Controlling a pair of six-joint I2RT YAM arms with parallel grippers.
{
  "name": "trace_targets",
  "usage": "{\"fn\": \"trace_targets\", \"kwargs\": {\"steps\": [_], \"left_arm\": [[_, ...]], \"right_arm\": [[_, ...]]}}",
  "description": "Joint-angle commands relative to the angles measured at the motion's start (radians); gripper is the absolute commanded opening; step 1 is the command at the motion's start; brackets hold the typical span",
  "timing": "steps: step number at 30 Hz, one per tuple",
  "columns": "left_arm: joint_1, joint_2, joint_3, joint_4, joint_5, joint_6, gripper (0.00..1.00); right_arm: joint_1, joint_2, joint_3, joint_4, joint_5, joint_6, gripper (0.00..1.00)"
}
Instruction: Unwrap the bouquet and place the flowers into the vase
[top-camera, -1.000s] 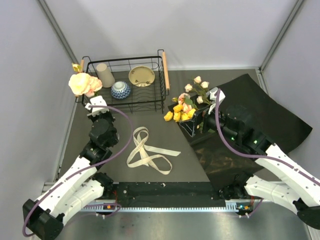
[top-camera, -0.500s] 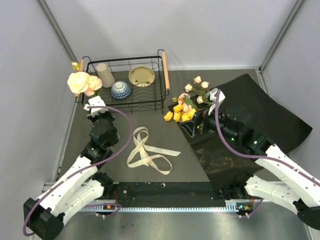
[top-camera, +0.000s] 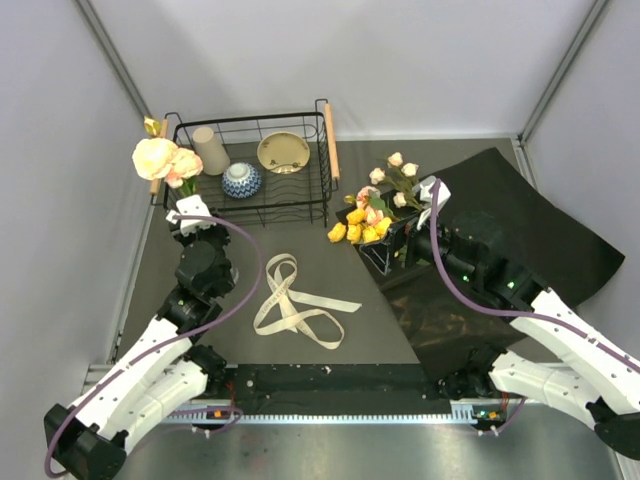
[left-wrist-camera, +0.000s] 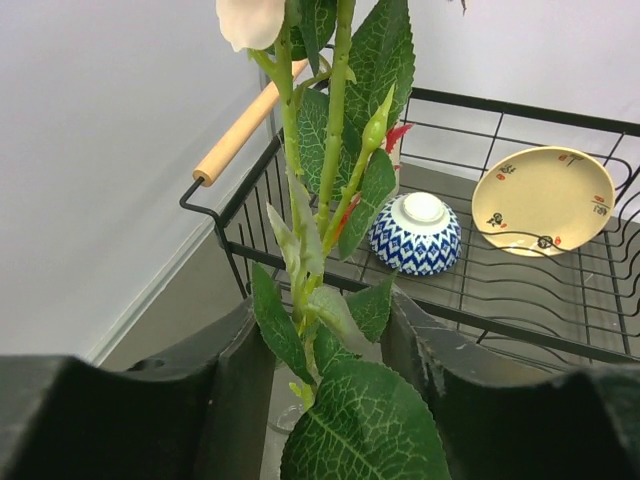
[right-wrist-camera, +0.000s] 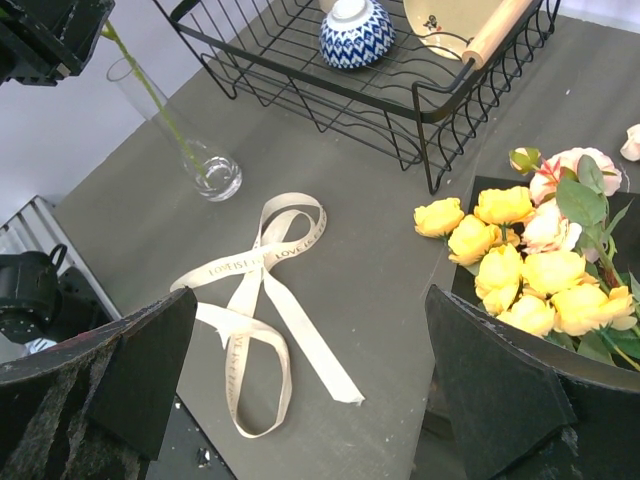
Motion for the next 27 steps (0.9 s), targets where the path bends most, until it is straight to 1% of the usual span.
{"fn": "trace_targets", "kwargs": {"steps": [1, 2, 4, 5, 7, 8, 11, 14, 15, 16, 17, 18, 20, 21, 22, 23, 24, 25, 27], "left_arm": [[0.004, -0.021, 0.011, 0.0, 0.017, -0.017, 0.51], [0.004, -0.024, 0.016, -0.02, 0.027, -0.018, 0.54], [0.004, -0.03, 0.034, -0.046, 0.053, -0.018, 0.56], [0.004, -0.031, 0.042, -0.075, 0.076, -0.044, 0.67], [0.004, -0.04, 0.068, -0.112, 0.093, -0.055, 0.77], [0.004, -0.044, 0.08, -0.166, 0.093, -0.08, 0.85], [0.004, -0.093, 0.134, -0.272, 0.094, -0.144, 0.86], [0.004, -0.181, 0.191, -0.405, 0.146, -0.196, 0.89], [0.004, -0.206, 0.23, -0.48, 0.209, -0.21, 0.89], [0.004, -0.25, 0.25, -0.51, 0.246, -0.227, 0.89], [0.004, -0.269, 0.272, -0.543, 0.284, -0.241, 0.89], [0.004, -0.286, 0.312, -0.616, 0.36, -0.256, 0.89], [0.004, -0.324, 0.346, -0.661, 0.479, -0.265, 0.89], [0.004, -0.33, 0.375, -0.675, 0.537, -0.268, 0.89], [0.004, -0.329, 0.389, -0.701, 0.667, -0.273, 0.89], [0.004, -0.321, 0.404, -0.711, 0.721, -0.276, 0.89], [0.004, -0.311, 0.434, -0.718, 0.784, -0.278, 0.89], [0.004, -0.276, 0.45, -0.732, 0.882, -0.284, 0.89], [0.004, -0.234, 0.482, -0.729, 1.014, -0.29, 0.89]], "right_arm": [[-0.006, -0.014, 0.003, 0.028, -0.009, 0.001, 0.99], [-0.007, -0.013, 0.003, 0.028, -0.009, 0.0, 0.99], [-0.006, -0.011, 0.003, 0.028, -0.011, 0.001, 0.99], [-0.006, -0.011, 0.002, 0.028, -0.009, 0.003, 0.99], [-0.007, -0.011, 0.002, 0.028, -0.009, 0.004, 0.99], [-0.007, -0.01, 0.002, 0.028, -0.008, 0.004, 0.99], [-0.009, -0.011, 0.002, 0.017, 0.006, -0.003, 0.99], [-0.007, -0.006, 0.011, -0.03, 0.05, -0.057, 0.99], [-0.007, -0.005, 0.014, -0.049, 0.072, -0.072, 0.99], [-0.01, 0.003, 0.018, -0.073, 0.131, -0.086, 0.99], [-0.009, 0.007, 0.029, -0.109, 0.156, -0.114, 0.99], [-0.013, 0.012, 0.035, -0.126, 0.206, -0.124, 0.99], [-0.03, 0.023, 0.043, -0.153, 0.266, -0.138, 0.99], [-0.077, 0.026, 0.041, -0.167, 0.279, -0.141, 0.99], [-0.119, 0.03, 0.037, -0.17, 0.256, -0.143, 0.99], [-0.157, 0.047, 0.026, -0.172, 0.239, -0.148, 0.97], [-0.231, 0.058, 0.019, -0.173, 0.23, -0.157, 0.96], [-0.268, 0.079, 0.008, -0.175, 0.242, -0.163, 0.96], [-0.331, 0.154, -0.017, -0.173, 0.308, -0.187, 0.91]]}}
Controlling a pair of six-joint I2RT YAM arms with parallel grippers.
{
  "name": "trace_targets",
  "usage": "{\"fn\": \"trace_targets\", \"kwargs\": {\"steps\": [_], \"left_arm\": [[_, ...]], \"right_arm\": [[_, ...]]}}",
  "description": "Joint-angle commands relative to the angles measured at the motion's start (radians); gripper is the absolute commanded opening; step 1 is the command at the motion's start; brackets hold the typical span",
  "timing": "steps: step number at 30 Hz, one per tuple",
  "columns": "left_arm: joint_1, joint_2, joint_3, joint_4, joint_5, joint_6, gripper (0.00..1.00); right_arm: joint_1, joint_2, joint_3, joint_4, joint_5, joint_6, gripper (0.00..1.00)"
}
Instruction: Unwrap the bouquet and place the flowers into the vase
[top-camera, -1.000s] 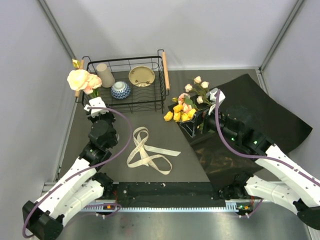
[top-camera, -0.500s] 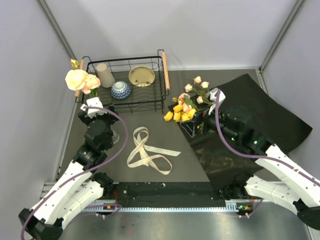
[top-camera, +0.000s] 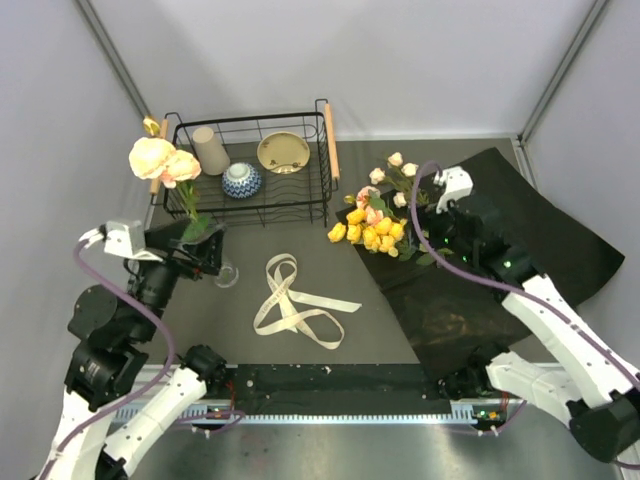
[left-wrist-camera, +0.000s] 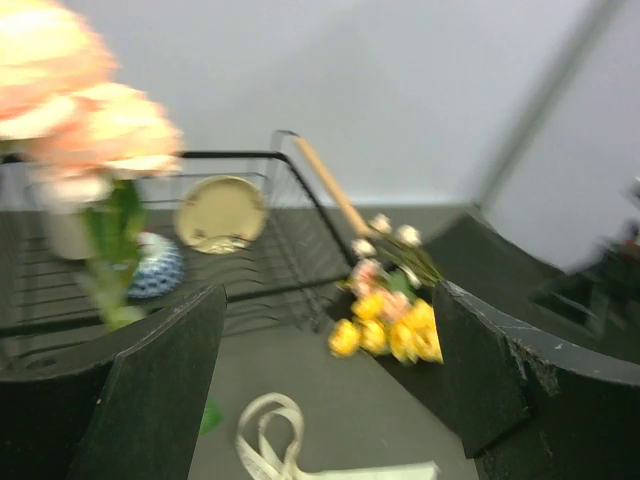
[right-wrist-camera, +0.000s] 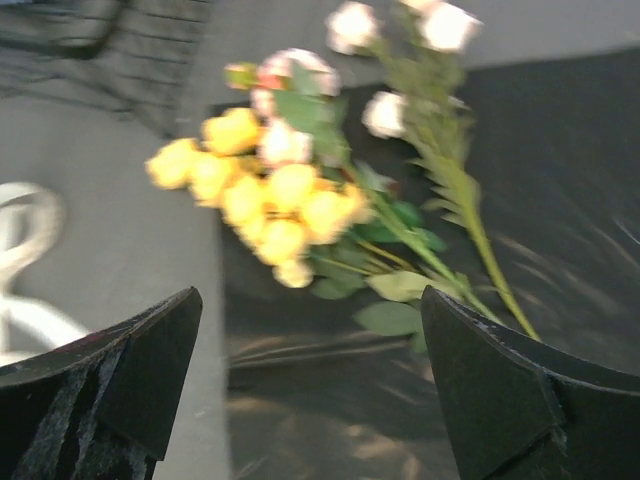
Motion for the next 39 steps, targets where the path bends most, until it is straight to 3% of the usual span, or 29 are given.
{"fn": "trace_targets", "kwargs": {"steps": [1, 2, 4, 5, 12, 16, 23, 39], "left_arm": [[0.003, 0.136, 0.053, -0.072, 0.437, -0.039, 0.88], [0.003, 0.159, 0.052, -0.029, 0.564, -0.047, 0.87], [0.003, 0.225, 0.016, 0.032, 0.672, -0.089, 0.87], [0.003, 0.251, 0.006, 0.093, 0.761, -0.105, 0.86], [-0.021, 0.46, -0.042, 0.23, 1.045, -0.254, 0.85], [-0.051, 0.443, -0.083, 0.23, 1.033, -0.254, 0.86], [-0.049, 0.389, -0.105, 0.18, 0.982, -0.214, 0.86], [-0.049, 0.377, -0.085, 0.114, 0.929, -0.195, 0.86]], "right_arm": [[-0.166, 0.123, -0.018, -0.012, 0.129, -0.059, 0.88], [-0.191, 0.189, -0.018, -0.004, 0.141, -0.071, 0.79], [-0.242, 0.247, -0.027, 0.072, 0.18, -0.091, 0.65], [-0.257, 0.283, -0.03, 0.109, 0.186, -0.125, 0.51], [-0.349, 0.608, 0.1, 0.206, 0.124, -0.294, 0.51], [-0.365, 0.783, 0.222, 0.177, 0.06, -0.364, 0.49], [-0.374, 0.916, 0.293, 0.165, 0.074, -0.46, 0.34], [-0.375, 0.963, 0.263, 0.185, 0.027, -0.46, 0.26]]}}
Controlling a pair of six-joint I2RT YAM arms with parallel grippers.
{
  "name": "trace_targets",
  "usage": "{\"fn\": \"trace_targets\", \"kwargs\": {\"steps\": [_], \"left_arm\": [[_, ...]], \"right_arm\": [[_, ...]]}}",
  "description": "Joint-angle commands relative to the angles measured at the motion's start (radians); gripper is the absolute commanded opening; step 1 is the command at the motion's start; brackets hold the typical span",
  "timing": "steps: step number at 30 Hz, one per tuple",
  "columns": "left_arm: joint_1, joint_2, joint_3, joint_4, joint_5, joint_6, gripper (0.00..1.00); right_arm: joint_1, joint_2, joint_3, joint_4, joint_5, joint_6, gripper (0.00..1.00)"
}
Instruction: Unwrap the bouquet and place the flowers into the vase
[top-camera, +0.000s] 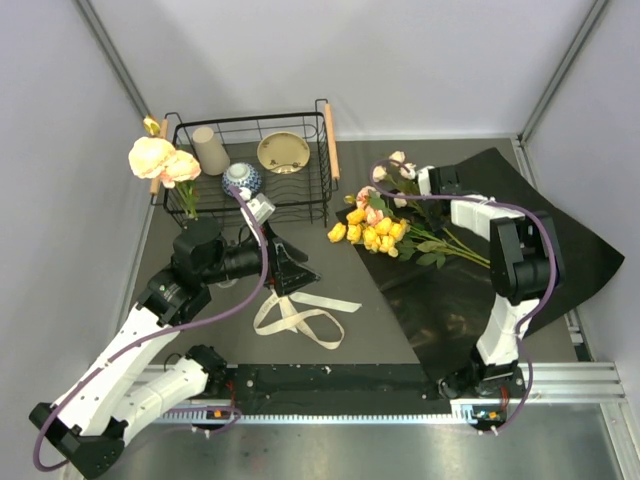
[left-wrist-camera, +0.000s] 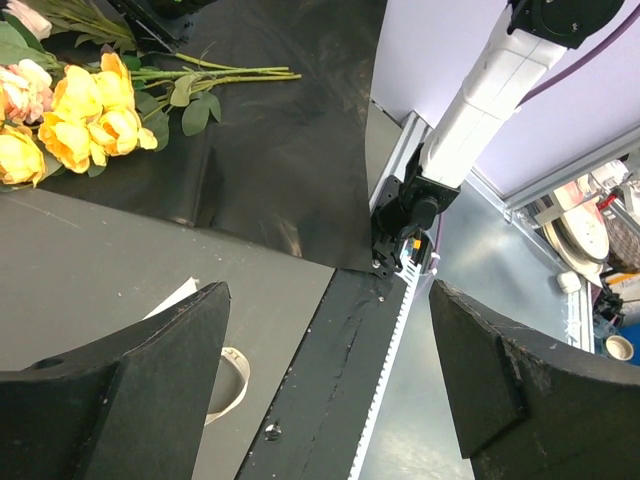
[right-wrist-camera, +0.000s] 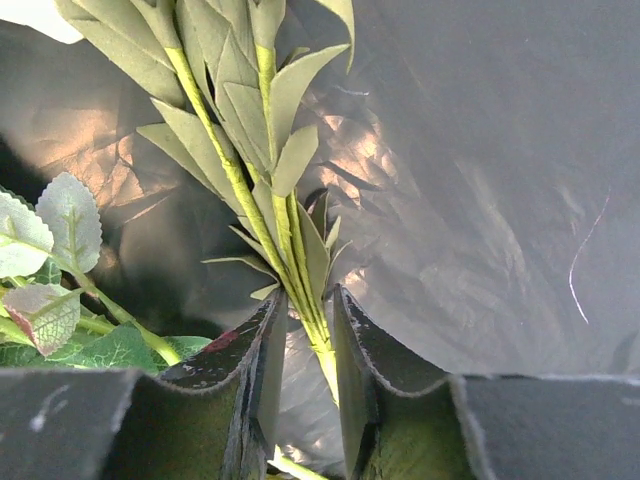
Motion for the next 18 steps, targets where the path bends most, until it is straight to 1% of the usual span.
{"fn": "trace_targets", "kwargs": {"steps": [1, 3, 5, 6, 9, 14, 15, 18], "left_arm": [[-0.001, -0.021, 0.021, 0.009, -0.024, 0.011, 0.86], [-0.001, -0.021, 0.02, 0.005, -0.033, 0.007, 0.86], [-0.001, -0.024, 0.017, 0.001, -0.04, 0.006, 0.86], [-0.001, -0.024, 0.015, -0.004, -0.04, 0.004, 0.86], [-0.001, -0.012, 0.012, -0.005, -0.044, 0.003, 0.86], [-0.001, 0.003, 0.02, -0.011, -0.06, 0.003, 0.87], [-0.002, 0.003, 0.018, -0.01, -0.063, 0.0, 0.87], [-0.001, 0.006, 0.009, 0.005, -0.079, -0.011, 0.87]], "right_arm": [[-0.01, 0.006, 0.004, 0.039, -0.019, -0.009, 0.22], [-0.01, 0.002, 0.009, 0.057, -0.01, -0.017, 0.15], [-0.01, -0.018, 0.022, 0.072, 0.006, -0.035, 0.11], [-0.01, -0.029, 0.039, 0.086, 0.01, -0.041, 0.06], [-0.01, -0.093, 0.062, 0.129, 0.035, -0.066, 0.0], [-0.01, -0.222, 0.084, 0.195, 0.064, -0.092, 0.0], [-0.01, -0.277, 0.084, 0.204, 0.069, -0.092, 0.0], [0.001, -0.391, 0.114, 0.162, 0.09, -0.081, 0.0]]}}
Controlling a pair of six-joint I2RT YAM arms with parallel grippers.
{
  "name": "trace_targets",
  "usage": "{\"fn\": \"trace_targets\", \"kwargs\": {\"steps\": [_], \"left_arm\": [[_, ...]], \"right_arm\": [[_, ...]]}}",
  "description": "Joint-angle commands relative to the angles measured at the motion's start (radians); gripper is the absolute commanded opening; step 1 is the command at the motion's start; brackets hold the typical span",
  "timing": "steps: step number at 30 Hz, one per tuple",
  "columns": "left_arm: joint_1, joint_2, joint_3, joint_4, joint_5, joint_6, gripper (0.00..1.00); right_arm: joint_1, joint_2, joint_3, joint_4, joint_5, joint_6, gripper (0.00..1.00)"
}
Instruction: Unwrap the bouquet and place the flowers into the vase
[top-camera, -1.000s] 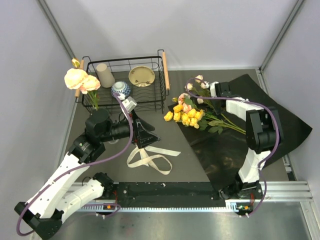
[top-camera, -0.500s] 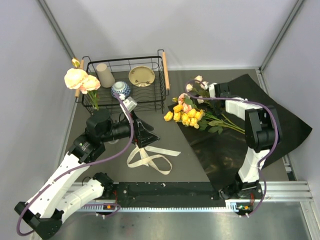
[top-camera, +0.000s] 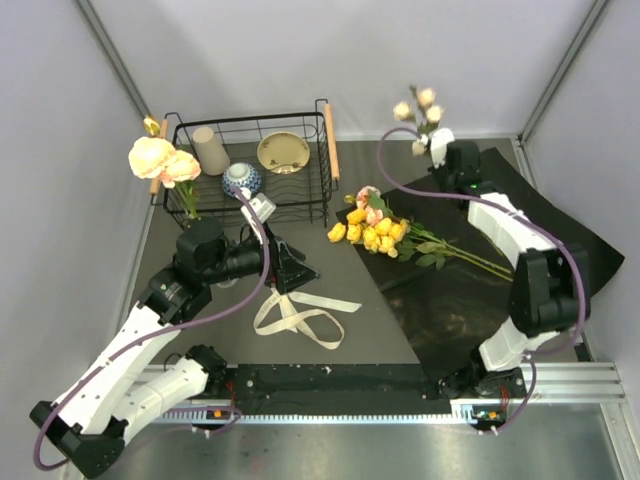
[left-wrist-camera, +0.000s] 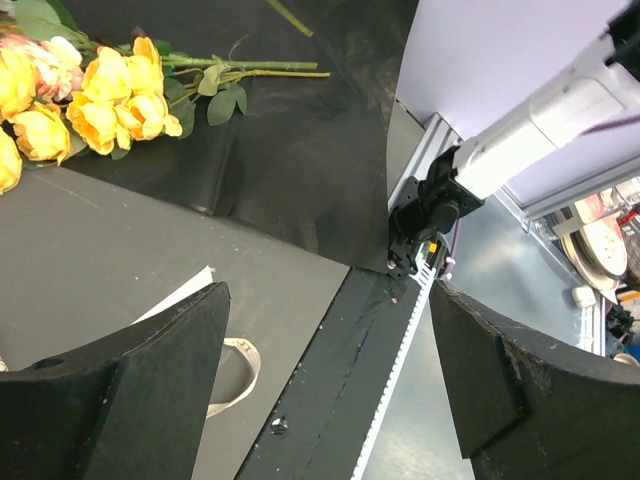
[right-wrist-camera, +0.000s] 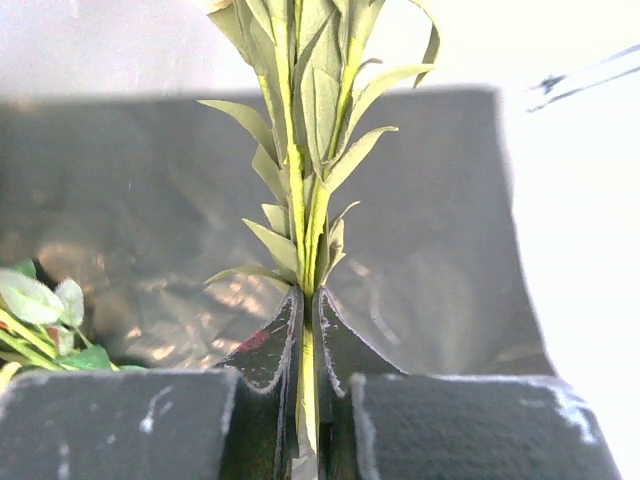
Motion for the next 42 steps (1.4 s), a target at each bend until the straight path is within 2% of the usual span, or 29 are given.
{"fn": "trace_targets", "kwargs": {"steps": [1, 7, 9, 10, 11, 12, 14, 16, 20, 21, 27, 29, 30, 31, 33, 35, 37, 40, 42], "left_arm": [[-0.001, 0.003, 0.004, 0.045, -0.027, -0.012, 0.87], [-0.001, 0.041, -0.013, 0.154, 0.007, -0.056, 0.86], [-0.002, 0.058, -0.007, 0.181, 0.029, -0.076, 0.86], [-0.001, 0.063, -0.004, 0.209, 0.036, -0.082, 0.86], [-0.001, 0.066, -0.003, 0.223, 0.044, -0.09, 0.86], [-0.001, 0.066, -0.004, 0.235, 0.05, -0.105, 0.85], [-0.001, 0.065, -0.013, 0.281, 0.072, -0.124, 0.83], [-0.002, 0.065, -0.03, 0.343, 0.101, -0.163, 0.83], [-0.002, 0.066, -0.067, 0.465, 0.121, -0.257, 0.83], [-0.003, 0.066, -0.067, 0.47, 0.119, -0.265, 0.84], [-0.002, 0.06, -0.059, 0.421, 0.052, -0.257, 0.85], [-0.002, 0.051, -0.05, 0.395, -0.005, -0.26, 0.8], [-0.001, 0.048, -0.046, 0.379, -0.081, -0.268, 0.69], [-0.001, 0.04, -0.043, 0.381, -0.108, -0.279, 0.63], [-0.001, 0.038, -0.038, 0.42, -0.114, -0.286, 0.58], [-0.001, 0.048, -0.024, 0.45, -0.123, -0.282, 0.63], [-0.001, 0.071, 0.005, 0.439, -0.126, -0.27, 0.73], [-0.001, 0.1, 0.039, 0.422, -0.131, -0.254, 0.74], [-0.001, 0.107, 0.051, 0.433, -0.132, -0.257, 0.7]], "right_arm": [[0.01, -0.223, 0.108, 0.007, 0.044, 0.024, 0.0], [0.099, -0.441, 0.154, -0.129, -0.073, 0.191, 0.0], [0.12, -0.507, 0.111, -0.137, -0.252, 0.265, 0.0], [0.12, -0.565, 0.088, -0.128, -0.33, 0.355, 0.0], [0.12, -0.592, 0.062, -0.11, -0.472, 0.398, 0.0], [0.123, -0.612, 0.006, -0.056, -0.539, 0.528, 0.0], [0.133, -0.659, -0.053, 0.014, -0.695, 0.638, 0.0], [0.179, -0.685, -0.141, 0.119, -0.758, 0.764, 0.0], [0.32, -0.728, -0.239, 0.179, -0.733, 0.793, 0.0], [0.384, -0.733, -0.245, 0.176, -0.711, 0.778, 0.0], [0.522, -0.725, -0.244, 0.186, -0.635, 0.738, 0.0], [0.556, -0.712, -0.23, 0.188, -0.622, 0.736, 0.0], [0.568, -0.706, -0.224, 0.185, -0.61, 0.735, 0.0], [0.582, -0.689, -0.216, 0.18, -0.595, 0.732, 0.0], [0.614, -0.673, -0.198, 0.171, -0.576, 0.719, 0.0], [0.633, -0.658, -0.185, 0.171, -0.556, 0.715, 0.0], [0.639, -0.647, -0.178, 0.177, -0.564, 0.722, 0.0], [0.66, -0.644, -0.17, 0.188, -0.564, 0.727, 0.0], [0.677, -0.644, -0.168, 0.19, -0.556, 0.721, 0.0]]}}
